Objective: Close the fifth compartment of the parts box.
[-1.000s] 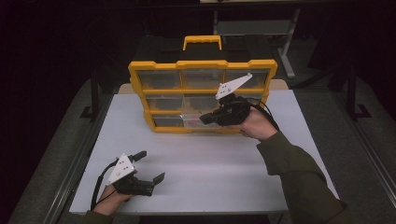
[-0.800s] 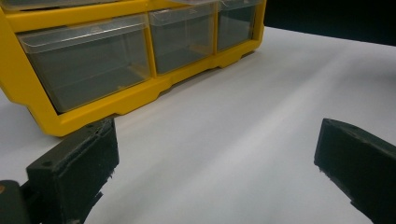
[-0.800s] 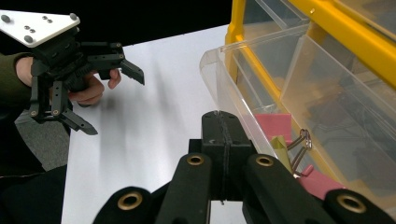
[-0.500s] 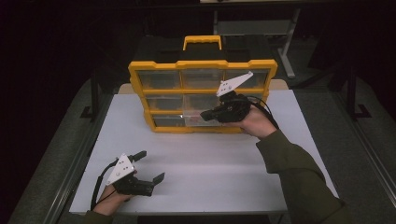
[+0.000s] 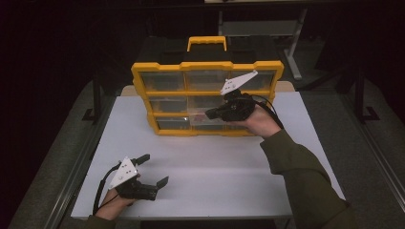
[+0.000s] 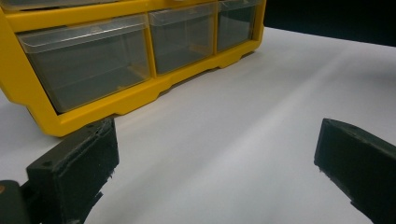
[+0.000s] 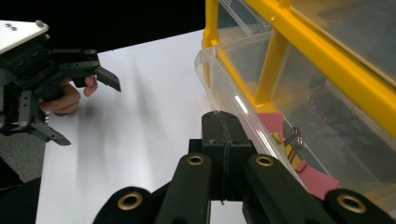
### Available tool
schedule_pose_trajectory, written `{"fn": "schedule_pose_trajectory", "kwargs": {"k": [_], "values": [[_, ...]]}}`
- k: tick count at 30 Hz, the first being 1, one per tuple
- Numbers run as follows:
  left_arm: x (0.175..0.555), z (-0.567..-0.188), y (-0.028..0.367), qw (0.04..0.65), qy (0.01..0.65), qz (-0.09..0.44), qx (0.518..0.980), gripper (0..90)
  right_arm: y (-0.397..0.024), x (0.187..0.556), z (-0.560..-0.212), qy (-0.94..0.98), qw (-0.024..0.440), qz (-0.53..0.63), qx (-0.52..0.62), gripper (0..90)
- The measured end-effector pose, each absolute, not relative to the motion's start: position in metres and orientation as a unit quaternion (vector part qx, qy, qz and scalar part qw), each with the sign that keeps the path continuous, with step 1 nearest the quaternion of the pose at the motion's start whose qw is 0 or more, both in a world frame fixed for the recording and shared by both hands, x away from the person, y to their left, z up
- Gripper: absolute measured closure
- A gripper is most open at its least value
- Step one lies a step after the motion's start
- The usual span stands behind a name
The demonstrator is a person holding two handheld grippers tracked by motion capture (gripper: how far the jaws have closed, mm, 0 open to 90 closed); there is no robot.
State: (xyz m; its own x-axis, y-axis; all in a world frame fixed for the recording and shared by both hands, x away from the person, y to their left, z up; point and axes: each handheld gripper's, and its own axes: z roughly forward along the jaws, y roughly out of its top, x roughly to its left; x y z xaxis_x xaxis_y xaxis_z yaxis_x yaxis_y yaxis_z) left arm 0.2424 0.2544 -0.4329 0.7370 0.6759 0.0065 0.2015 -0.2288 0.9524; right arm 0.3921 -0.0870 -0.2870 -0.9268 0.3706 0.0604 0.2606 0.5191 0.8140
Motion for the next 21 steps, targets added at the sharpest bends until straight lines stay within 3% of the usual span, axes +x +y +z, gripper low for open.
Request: {"fn": "schedule_pose_trajectory", "kwargs": {"k": [21], "values": [[0.243,-0.433,0.255,0.550,0.292,0.216,0.752,0.0,-0.083,0.413,-0.290,0.862,0.092,0.452,0.211,88.9]]}}
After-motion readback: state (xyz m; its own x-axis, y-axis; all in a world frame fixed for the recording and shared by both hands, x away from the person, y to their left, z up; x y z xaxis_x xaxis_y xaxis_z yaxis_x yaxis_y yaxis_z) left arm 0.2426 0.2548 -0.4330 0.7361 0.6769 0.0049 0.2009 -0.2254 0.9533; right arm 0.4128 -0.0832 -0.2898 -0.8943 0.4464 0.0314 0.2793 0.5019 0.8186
